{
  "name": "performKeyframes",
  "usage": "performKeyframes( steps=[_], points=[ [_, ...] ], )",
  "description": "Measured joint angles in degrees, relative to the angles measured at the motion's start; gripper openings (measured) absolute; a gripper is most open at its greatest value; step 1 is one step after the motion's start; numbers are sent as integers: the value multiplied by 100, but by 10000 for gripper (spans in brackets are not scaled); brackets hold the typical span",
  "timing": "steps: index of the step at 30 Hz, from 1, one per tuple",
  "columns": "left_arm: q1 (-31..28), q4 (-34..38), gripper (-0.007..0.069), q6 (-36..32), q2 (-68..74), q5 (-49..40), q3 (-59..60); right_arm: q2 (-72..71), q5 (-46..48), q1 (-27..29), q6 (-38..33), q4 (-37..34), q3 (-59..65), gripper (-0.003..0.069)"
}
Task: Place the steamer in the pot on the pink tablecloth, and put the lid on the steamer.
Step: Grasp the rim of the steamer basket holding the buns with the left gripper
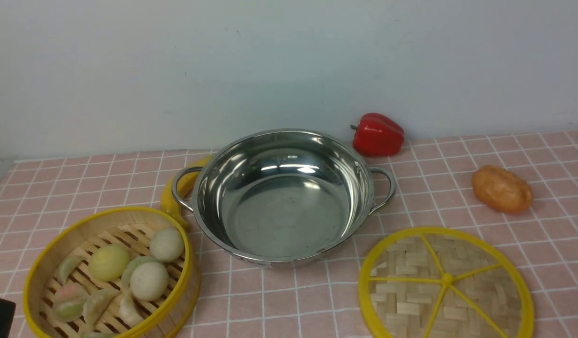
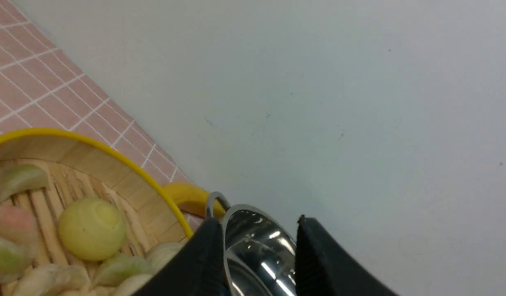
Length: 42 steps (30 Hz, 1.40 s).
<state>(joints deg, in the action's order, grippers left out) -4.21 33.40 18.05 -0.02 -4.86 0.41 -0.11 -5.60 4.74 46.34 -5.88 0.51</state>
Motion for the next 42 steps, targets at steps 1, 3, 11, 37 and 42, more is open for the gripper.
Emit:
performKeyframes(
  steps=[1, 3, 11, 37, 42],
  points=[
    [0, 30, 243, 10, 0, 88, 0, 0, -7, 0, 6, -13, 0, 242],
    [0, 47, 243, 34, 0, 243, 0, 0, -96, 0, 18, -75, 0, 242],
    [0, 141, 243, 992, 10, 2530, -1004, 92, -3787, 0, 564, -1049, -447, 242],
    [0, -2851, 243, -1769, 4766, -5223, -4425, 5372, 6546, 0, -3830, -55, -4961, 242],
    [-431, -3340, 243, -1503, 5587, -4890, -4425, 5758, 6639, 0, -4634, -983, -4961, 242]
  ],
)
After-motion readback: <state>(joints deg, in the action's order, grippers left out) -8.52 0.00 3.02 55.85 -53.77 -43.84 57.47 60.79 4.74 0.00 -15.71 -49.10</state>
